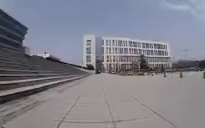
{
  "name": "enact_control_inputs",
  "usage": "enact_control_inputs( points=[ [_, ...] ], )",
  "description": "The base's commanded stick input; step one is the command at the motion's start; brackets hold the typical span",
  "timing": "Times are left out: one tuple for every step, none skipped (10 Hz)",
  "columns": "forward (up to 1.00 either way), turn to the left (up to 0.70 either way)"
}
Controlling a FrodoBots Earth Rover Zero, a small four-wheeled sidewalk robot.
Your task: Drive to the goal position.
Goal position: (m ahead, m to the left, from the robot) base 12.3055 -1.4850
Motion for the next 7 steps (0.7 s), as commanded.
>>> enact_control_inputs(
  points=[
    [0.7, 0.0],
    [0.7, 0.0],
    [0.7, 0.0],
    [0.7, 0.0],
    [0.7, 0.0],
    [0.7, 0.0],
    [0.7, 0.0]
  ],
)
